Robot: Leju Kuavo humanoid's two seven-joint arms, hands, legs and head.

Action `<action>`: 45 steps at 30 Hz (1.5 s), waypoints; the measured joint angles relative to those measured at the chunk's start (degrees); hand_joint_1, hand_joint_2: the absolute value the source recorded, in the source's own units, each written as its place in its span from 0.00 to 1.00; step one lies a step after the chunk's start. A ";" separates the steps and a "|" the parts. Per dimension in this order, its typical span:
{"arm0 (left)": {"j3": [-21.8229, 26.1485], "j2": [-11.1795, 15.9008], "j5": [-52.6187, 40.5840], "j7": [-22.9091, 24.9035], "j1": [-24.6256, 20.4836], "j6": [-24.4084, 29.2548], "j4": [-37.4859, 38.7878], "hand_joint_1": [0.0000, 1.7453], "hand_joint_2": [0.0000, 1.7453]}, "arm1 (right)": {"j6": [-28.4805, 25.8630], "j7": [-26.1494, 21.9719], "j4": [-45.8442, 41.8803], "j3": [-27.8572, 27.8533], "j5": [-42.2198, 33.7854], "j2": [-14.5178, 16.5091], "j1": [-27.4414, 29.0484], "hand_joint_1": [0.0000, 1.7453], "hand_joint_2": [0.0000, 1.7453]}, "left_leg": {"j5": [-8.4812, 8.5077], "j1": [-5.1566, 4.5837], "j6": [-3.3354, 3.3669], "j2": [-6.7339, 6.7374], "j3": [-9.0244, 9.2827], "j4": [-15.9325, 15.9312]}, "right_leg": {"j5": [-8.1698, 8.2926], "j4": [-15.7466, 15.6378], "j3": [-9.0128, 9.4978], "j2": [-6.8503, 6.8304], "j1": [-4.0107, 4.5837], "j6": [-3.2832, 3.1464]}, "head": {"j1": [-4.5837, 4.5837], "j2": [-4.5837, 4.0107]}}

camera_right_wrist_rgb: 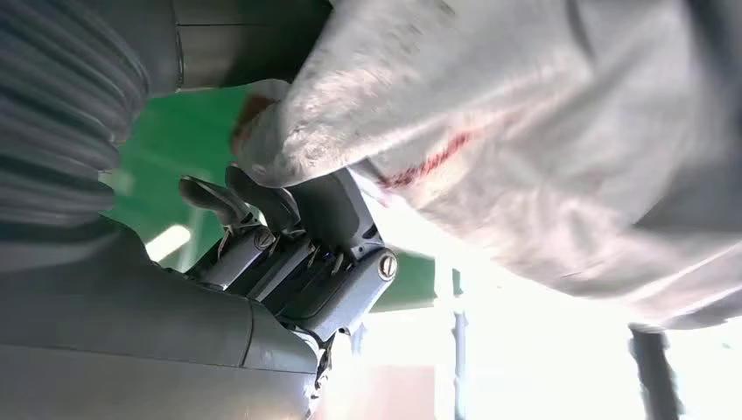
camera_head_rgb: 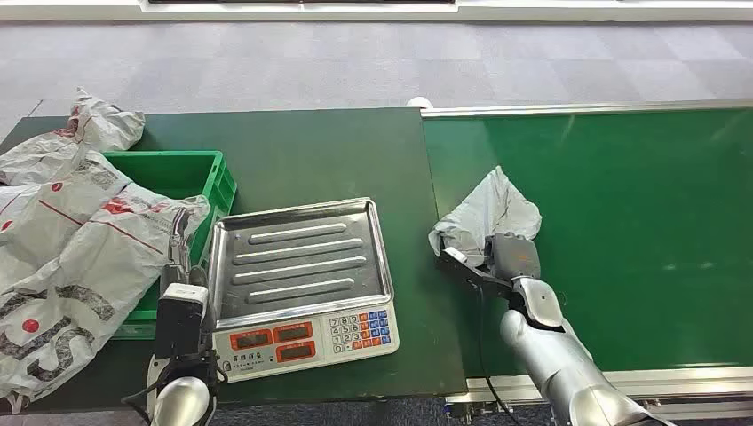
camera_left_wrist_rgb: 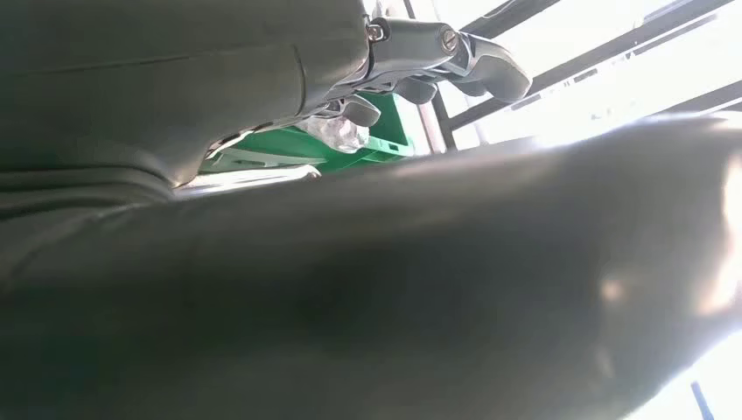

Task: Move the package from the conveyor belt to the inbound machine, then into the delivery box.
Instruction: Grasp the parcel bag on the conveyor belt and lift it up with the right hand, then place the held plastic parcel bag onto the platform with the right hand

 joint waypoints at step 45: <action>2.52 -2.03 9.30 -7.01 0.54 6.20 -1.33 0.00 0.00 | 10.62 10.40 -26.51 42.97 -9.09 19.12 -15.23 1.00 1.00 | 0.07 0.02 -0.12 0.11 -0.12 -0.01 | -0.03 0.18 -0.25 0.13 0.02 -0.09 | -0.01 0.00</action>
